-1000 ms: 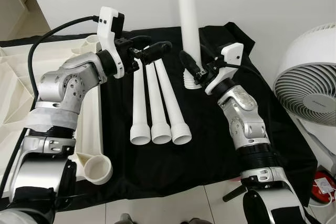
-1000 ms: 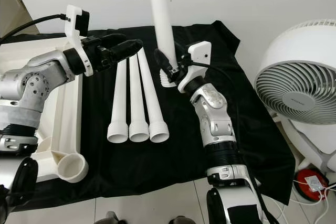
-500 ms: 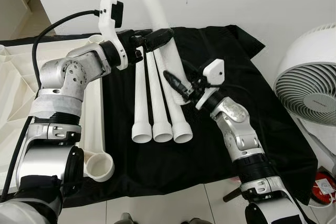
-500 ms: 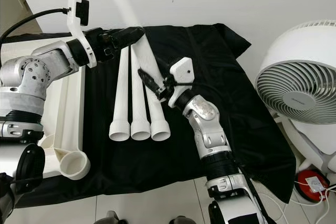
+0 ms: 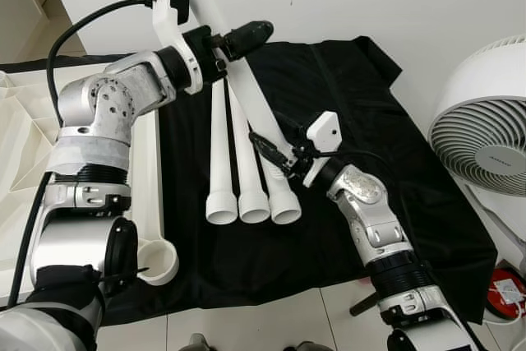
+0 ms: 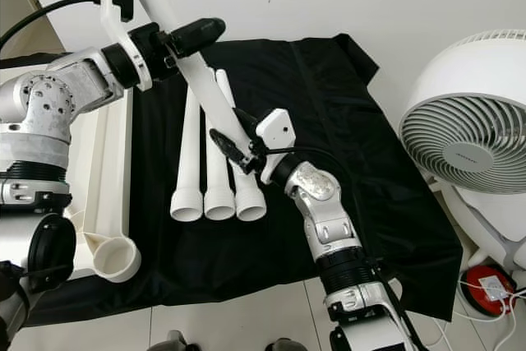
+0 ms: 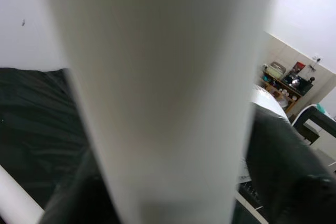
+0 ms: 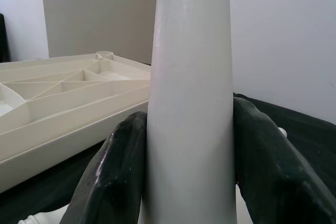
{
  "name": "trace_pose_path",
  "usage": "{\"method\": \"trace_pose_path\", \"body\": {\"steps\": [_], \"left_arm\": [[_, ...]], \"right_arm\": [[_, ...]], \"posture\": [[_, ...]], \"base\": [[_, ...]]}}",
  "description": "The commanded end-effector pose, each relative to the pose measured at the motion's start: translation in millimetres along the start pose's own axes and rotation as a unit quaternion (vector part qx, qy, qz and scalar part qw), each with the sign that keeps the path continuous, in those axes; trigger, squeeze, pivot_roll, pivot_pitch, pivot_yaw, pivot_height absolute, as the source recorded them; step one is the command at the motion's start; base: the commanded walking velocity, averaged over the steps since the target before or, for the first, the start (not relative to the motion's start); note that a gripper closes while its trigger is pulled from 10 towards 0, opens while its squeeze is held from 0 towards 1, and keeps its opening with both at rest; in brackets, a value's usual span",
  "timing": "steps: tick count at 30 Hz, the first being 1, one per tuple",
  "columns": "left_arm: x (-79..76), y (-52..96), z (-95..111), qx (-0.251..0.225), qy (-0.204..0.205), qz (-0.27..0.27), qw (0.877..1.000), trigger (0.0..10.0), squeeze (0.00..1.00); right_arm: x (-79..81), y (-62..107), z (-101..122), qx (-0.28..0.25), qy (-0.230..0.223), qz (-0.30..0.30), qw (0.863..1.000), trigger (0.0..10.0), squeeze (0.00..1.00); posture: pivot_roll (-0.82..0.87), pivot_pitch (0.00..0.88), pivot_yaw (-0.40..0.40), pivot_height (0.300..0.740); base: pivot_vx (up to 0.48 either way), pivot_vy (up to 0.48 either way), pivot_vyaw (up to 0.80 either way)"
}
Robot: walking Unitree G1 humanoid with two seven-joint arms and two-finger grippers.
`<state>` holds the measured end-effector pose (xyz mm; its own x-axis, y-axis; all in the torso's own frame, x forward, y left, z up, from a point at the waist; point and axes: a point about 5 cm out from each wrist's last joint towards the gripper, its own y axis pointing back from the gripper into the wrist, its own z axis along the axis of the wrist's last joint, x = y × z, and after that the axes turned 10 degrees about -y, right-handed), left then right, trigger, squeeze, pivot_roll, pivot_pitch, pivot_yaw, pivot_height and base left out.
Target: Building children table
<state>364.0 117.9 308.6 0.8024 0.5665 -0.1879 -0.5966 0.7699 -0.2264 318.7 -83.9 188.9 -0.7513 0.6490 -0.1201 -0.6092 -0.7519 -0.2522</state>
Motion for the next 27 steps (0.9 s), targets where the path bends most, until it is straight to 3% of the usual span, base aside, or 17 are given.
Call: {"method": "trace_pose_path", "body": {"steps": [1,10,11,12,13,14,21,22,23,24,26,27], "left_arm": [[-2.7,-2.0,5,-0.006,-0.001,-0.008,1.0,0.0,0.0],[-5.7,-1.9,14,-0.03,-0.013,-0.002,0.999,0.0,0.0],[-6.9,-2.4,16,-0.032,-0.021,0.0,0.999,0.0,0.0],[-6.9,-2.4,16,-0.032,-0.021,0.0,0.999,0.0,0.0],[-8.4,-3.0,18,-0.033,-0.031,0.003,0.999,4.9,0.0],[-12.0,-4.3,22,-0.035,-0.046,0.004,0.998,10.0,0.0],[-27.4,-8.5,31,-0.045,-0.11,0.004,0.993,10.0,0.0],[-31.8,-9.5,34,-0.051,-0.135,0.007,0.99,10.0,0.0],[-31.8,-9.5,34,-0.051,-0.135,0.007,0.99,10.0,0.0],[-39.0,-12.6,35,-0.054,-0.173,0.01,0.983,10.0,0.0],[-39.0,-12.6,35,-0.054,-0.173,0.01,0.983,10.0,0.0],[-45.1,-15.5,35,-0.055,-0.209,0.014,0.976,10.0,0.0]], "right_arm": [[1.8,-0.9,1,-0.002,0.007,0.005,1.0,10.0,0.0],[-3.6,-3.3,4,-0.003,0.015,-0.009,1.0,10.0,0.0],[-5.1,-4.3,4,-0.002,0.013,-0.014,1.0,10.0,0.75],[-5.1,-4.3,4,-0.002,0.013,-0.014,1.0,10.0,0.75],[-7.1,-5.4,5,0.001,0.012,-0.022,1.0,10.0,1.0],[-10.8,-7.4,4,0.011,0.016,-0.039,0.999,10.0,1.0],[-20.7,-14.5,8,0.031,0.032,-0.081,0.996,10.0,1.0],[-21.6,-16.5,8,0.039,0.033,-0.083,0.995,10.0,0.0],[-21.6,-16.5,8,0.039,0.033,-0.083,0.995,10.0,0.0],[-21.7,-20.0,9,0.045,0.033,-0.085,0.995,10.0,0.0],[-21.7,-20.0,9,0.045,0.033,-0.085,0.995,10.0,0.0],[-21.9,-23.3,11,0.05,0.034,-0.088,0.994,10.0,0.0]], "posture": [[-0.08,0.02,0.054,0.74],[-0.08,0.014,0.047,0.74],[-0.08,0.013,0.045,0.74],[-0.08,0.013,0.045,0.74],[-0.07,0.015,0.042,0.74],[-0.07,0.016,0.042,0.74],[-0.07,0.02,0.04,0.74],[-0.07,0.02,0.04,0.74],[-0.07,0.02,0.04,0.74],[-0.06,0.025,0.035,0.74],[-0.06,0.025,0.035,0.74],[-0.06,0.026,0.034,0.74]], "base": [[0.0,0.0,0.0],[0.0,0.0,0.0],[0.0,0.0,0.0],[0.0,0.0,0.0],[0.0,0.0,0.0],[0.0,0.0,0.0],[0.0,0.0,0.0],[0.0,0.0,0.0],[0.0,0.0,0.0],[0.0,0.0,0.0],[0.0,0.0,0.0],[0.0,0.0,0.0]]}}
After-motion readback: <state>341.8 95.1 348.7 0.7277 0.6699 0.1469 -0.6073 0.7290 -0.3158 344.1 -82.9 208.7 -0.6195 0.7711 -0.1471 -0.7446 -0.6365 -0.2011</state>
